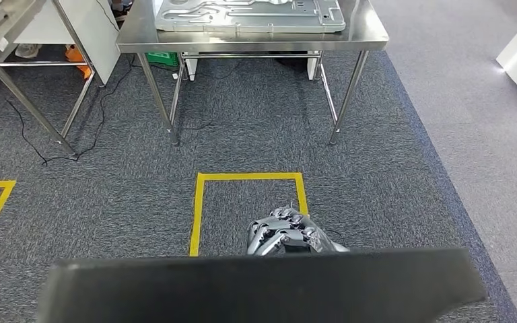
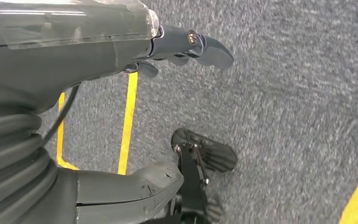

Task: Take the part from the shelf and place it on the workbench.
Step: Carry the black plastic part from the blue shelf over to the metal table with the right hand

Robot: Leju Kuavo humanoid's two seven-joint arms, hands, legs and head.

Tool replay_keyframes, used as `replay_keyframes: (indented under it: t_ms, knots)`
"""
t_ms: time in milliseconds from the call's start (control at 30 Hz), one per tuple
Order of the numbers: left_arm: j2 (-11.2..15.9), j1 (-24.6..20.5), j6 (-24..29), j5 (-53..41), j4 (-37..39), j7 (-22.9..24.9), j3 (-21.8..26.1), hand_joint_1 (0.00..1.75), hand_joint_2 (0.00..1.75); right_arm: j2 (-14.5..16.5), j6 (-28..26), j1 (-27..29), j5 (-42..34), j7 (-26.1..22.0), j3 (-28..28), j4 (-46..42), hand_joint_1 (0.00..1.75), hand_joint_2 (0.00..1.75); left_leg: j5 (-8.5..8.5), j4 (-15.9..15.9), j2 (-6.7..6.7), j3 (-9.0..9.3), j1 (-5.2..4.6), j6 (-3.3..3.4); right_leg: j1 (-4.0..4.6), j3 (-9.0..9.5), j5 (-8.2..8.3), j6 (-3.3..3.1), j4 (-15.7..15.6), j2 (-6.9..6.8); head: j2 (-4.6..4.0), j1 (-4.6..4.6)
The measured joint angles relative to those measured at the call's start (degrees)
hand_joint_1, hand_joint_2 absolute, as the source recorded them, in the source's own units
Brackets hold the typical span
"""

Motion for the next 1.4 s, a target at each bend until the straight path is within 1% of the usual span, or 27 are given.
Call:
replay_keyframes:
  t_ms: [33, 100, 133, 267, 333, 400, 433, 467, 500, 533, 600, 633, 700, 767, 800, 833, 900, 933, 967, 1000, 1067, 1100, 1167, 1267, 1300, 1333, 1400]
  knots:
    - [-0.06, -0.01, -0.02, 0.0, 0.0, -0.01, 0.0, 0.0, 1.75, 0.01, -0.02, -0.01, 0.0, 0.0, 0.0, 0.01, 1.75, 1.75, -0.3, 0.23, 0.02, 0.15, 0.04, -0.26, -0.14, 1.96, 2.13, 0.01, -4.07, -0.28, 0.0, 0.0]
    - [-0.15, -0.04, -0.06, 0.0, 0.0, -0.03, -0.01, 0.0, 1.75, 0.04, -0.01, -0.04, 0.0, 0.01, 0.0, 0.01, 1.75, 1.75, -0.9, 0.78, 0.04, 0.23, -0.15, -0.92, -0.04, 5.09, 4.31, -0.38, -10.35, -0.73, 0.0, 0.0]
    - [-0.16, -0.04, -0.08, 0.0, 0.01, -0.04, -0.01, 0.0, 1.75, 0.08, -0.02, -0.04, 0.0, 0.01, 0.0, 0.01, 1.75, 1.75, -1.12, 0.96, 0.07, 0.2, -0.25, -1.24, 0.09, 5.6, 4.35, -0.7, -11.52, -0.79, 0.0, 0.0]
    - [-0.17, -0.13, -0.13, 0.01, 0.01, -0.1, -0.01, 0.0, 1.75, 0.25, -0.03, -0.08, -0.02, -0.05, 0.0, -0.01, 1.75, 1.75, -2.16, 1.92, 0.15, 0.01, -0.01, -2.43, 0.21, 5.87, 4.12, -2.23, -12.0, -0.35, 0.0, -0.01]
    - [-0.16, -0.14, -0.15, 0.0, 0.01, -0.12, -0.01, 0.0, 1.75, 0.45, -0.04, -0.13, -0.02, -0.09, 0.0, 0.0, 1.75, 1.75, -4.82, 6.9, -0.04, -2.31, 0.12, -2.86, 0.07, 6.29, 4.03, -2.87, -12.32, -0.32, 0.0, -0.01]
    - [-0.16, -0.03, -0.16, 0.0, 0.01, -0.13, -0.01, 0.0, 1.75, 0.59, -0.06, -0.13, -0.03, -0.13, 0.0, 0.02, 1.75, 1.75, -7.77, 14.68, -0.11, -6.53, 0.14, -3.14, 0.22, 6.45, 3.79, -3.26, -12.32, -0.19, 0.0, -0.01]
    - [-0.17, 0.06, -0.16, 0.0, 0.01, -0.13, -0.01, 0.0, 1.75, 0.6, -0.07, -0.11, -0.03, -0.15, 0.0, 0.03, 1.75, 1.75, -8.09, 17.15, -0.11, -8.13, 0.14, -3.19, 0.3, 6.57, 3.66, -3.33, -12.3, -0.07, 0.0, -0.02]
    - [-0.18, 0.13, -0.16, 0.0, 0.01, -0.14, -0.01, 0.0, 1.75, 0.6, -0.08, -0.1, -0.02, -0.16, 0.0, 0.03, 1.75, 1.75, -7.19, 17.45, -0.12, -8.72, 0.14, -3.15, 0.37, 6.77, 3.5, -3.34, -12.28, 0.08, 0.0, -0.02]
    - [-0.18, 0.17, -0.16, 0.0, 0.01, -0.15, -0.01, 0.0, 1.75, 0.61, -0.08, -0.1, -0.01, -0.17, 0.0, 0.02, 1.75, 1.75, -5.21, 15.37, -0.13, -8.11, 0.14, -3.01, 0.41, 7.09, 3.3, -3.28, -12.27, 0.23, 0.0, -0.02]
    - [-0.16, 0.19, -0.16, 0.0, 0.01, -0.19, -0.01, 0.0, 1.75, 0.61, -0.08, -0.1, 0.04, -0.17, 0.0, 0.02, 1.75, 1.75, -2.62, 11.53, -0.17, -6.57, 0.12, -2.76, 0.44, 7.5, 3.05, -3.19, -12.27, 0.35, 0.0, -0.02]
    - [-0.1, 0.17, -0.16, 0.0, 0.01, -0.32, -0.01, 0.0, 1.75, 0.63, -0.08, -0.13, 0.13, -0.17, 0.0, 0.02, 1.75, 1.75, 0.33, 4.42, -0.42, -3.41, -0.13, -2.14, 0.58, 8.06, 2.6, -2.83, -12.25, 0.51, 0.0, -0.01]
    - [-0.08, 0.13, -0.16, 0.0, 0.01, -0.39, -0.01, 0.0, 1.75, 0.63, -0.09, -0.14, 0.16, -0.17, 0.0, 0.02, 1.75, 1.75, 0.66, 2.5, -0.54, -2.54, -0.29, -1.86, 0.63, 8.13, 2.47, -2.58, -12.26, 0.55, 0.0, 0.0]
    - [-0.07, 0.04, -0.16, 0.0, 0.01, -0.49, -0.01, 0.0, 1.75, 0.65, -0.11, -0.15, 0.19, -0.19, 0.0, 0.03, 1.75, 1.75, 0.26, 1.67, -0.62, -2.15, -0.51, -1.38, 0.64, 8.1, 2.41, -2.01, -12.41, 0.62, 0.0, -0.01]
    - [-0.11, 0.07, -0.16, 0.0, 0.01, -0.5, -0.01, 0.0, 1.75, 0.67, -0.13, -0.18, 0.23, -0.19, 0.0, 0.01, 1.75, 1.75, 0.36, 1.13, -0.54, -1.68, -0.18, -0.81, 0.65, 8.09, 1.96, -1.36, -11.97, 0.5, 0.0, -0.01]
    - [-0.13, 0.07, -0.16, 0.0, 0.01, -0.51, -0.01, 0.0, 1.75, 0.68, -0.15, -0.22, 0.24, -0.2, 0.0, -0.01, 1.75, 1.75, 0.4, 0.8, -0.47, -1.36, -0.01, -0.47, 0.67, 7.49, 1.14, -1.09, -10.53, 0.41, 0.0, 0.0]
    - [-0.15, 0.08, -0.16, 0.0, 0.01, -0.52, -0.01, 0.0, 1.75, 0.68, -0.19, -0.23, 0.26, -0.2, 0.0, -0.01, 1.75, 1.75, 0.36, 0.56, -0.38, -1.03, 0.13, -0.15, 0.64, 6.21, -0.13, -0.87, -7.94, 0.32, 0.0, 0.0]
    - [-0.16, 0.07, -0.17, 0.0, 0.01, -0.53, -0.01, 0.0, 1.75, 0.67, -0.26, -0.17, 0.26, -0.21, 0.0, 0.04, 1.75, 1.75, 0.0, 0.52, -0.28, -0.71, 0.05, 0.25, 0.52, 2.0, -2.91, -0.61, -0.66, 0.25, 0.0, 0.0]
    - [-0.16, 0.09, -0.22, 0.0, 0.01, -0.53, -0.01, 0.0, 1.75, 0.67, -0.27, -0.11, 0.26, -0.21, 0.0, 0.07, 1.75, 1.75, -0.23, 0.53, -0.26, -0.51, 0.03, 0.31, 0.43, 0.12, -3.38, -0.49, 2.1, 0.23, 0.0, 0.0]
    - [-0.17, 0.12, -0.27, 0.0, 0.01, -0.53, -0.01, 0.0, 1.75, 0.67, -0.27, -0.08, 0.26, -0.22, 0.0, 0.11, 1.75, 1.75, -0.51, 0.54, -0.27, -0.22, 0.02, 0.27, 0.34, -0.91, -2.74, -0.41, 3.05, 0.18, 0.0, 0.0]
    - [-0.19, 0.14, -0.33, 0.0, 0.01, -0.56, -0.01, 0.0, 1.75, 0.67, -0.27, -0.08, 0.26, -0.22, 0.0, 0.13, 1.75, 1.75, -0.85, 0.56, -0.3, 0.2, 0.03, 0.15, 0.23, -0.82, -0.99, -0.38, 1.85, 0.09, 0.0, 0.0]
    - [-0.26, 0.18, -0.4, 0.0, 0.01, -0.66, -0.01, 0.0, 1.75, 0.67, -0.27, -0.1, 0.28, -0.22, 0.0, 0.17, 1.75, 1.75, -1.73, 0.61, -0.36, 1.27, 0.02, -0.25, 0.12, 1.89, 3.57, -0.55, -4.88, -0.24, 0.0, -0.01]
    - [-0.3, 0.16, -0.42, 0.0, 0.01, -0.72, -0.01, 0.0, 1.75, 0.67, -0.28, -0.12, 0.3, -0.22, 0.0, 0.17, 1.75, 1.75, -2.21, 0.73, -0.37, 1.62, -0.06, -0.55, 0.22, 3.36, 4.82, -0.71, -8.21, -0.39, 0.0, -0.01]
    - [-0.34, 0.1, -0.44, 0.0, 0.01, -0.81, -0.01, 0.0, 1.75, 0.68, -0.3, -0.13, 0.32, -0.26, 0.0, 0.18, 1.75, 1.75, -2.88, 0.75, -0.29, 1.82, -0.21, -1.18, 0.49, 4.74, 4.88, -1.21, -11.14, -0.48, 0.0, -0.01]
    - [-0.37, -0.1, -0.48, 0.0, 0.01, -0.88, -0.01, 0.0, 1.75, 0.73, -0.32, -0.13, 0.33, -0.3, 0.0, 0.13, 1.75, 1.75, -3.7, 0.85, -0.06, 2.32, -0.01, -2.19, 0.48, 5.49, 4.15, -2.24, -11.89, -0.12, 0.0, -0.02]
    - [-0.37, -0.17, -0.5, 0.0, 0.01, -0.91, -0.01, 0.0, 1.75, 0.76, -0.32, -0.17, 0.33, -0.3, 0.0, 0.1, 1.75, 1.75, -4.32, 2.15, -0.06, 1.93, 0.08, -2.5, 0.38, 6.04, 3.93, -2.62, -12.23, -0.11, 0.0, -0.03]
    - [-0.38, -0.21, -0.5, -0.01, 0.01, -0.93, -0.01, 0.0, 1.75, 0.8, -0.32, -0.19, 0.34, -0.3, 0.0, 0.08, 1.75, 1.75, -5.31, 4.66, -0.12, 0.71, 0.16, -2.79, 0.26, 6.66, 3.67, -2.93, -12.5, -0.14, 0.0, -0.03]
    - [-0.38, -0.12, -0.51, -0.01, 0.01, -0.93, -0.01, 0.0, 1.75, 0.85, -0.33, -0.18, 0.38, -0.32, 0.0, 0.08, 1.75, 1.75, -7.78, 12.58, -0.17, -4.09, 0.22, -3.19, 0.3, 7.67, 2.91, -3.29, -12.63, -0.19, 0.0, -0.03]
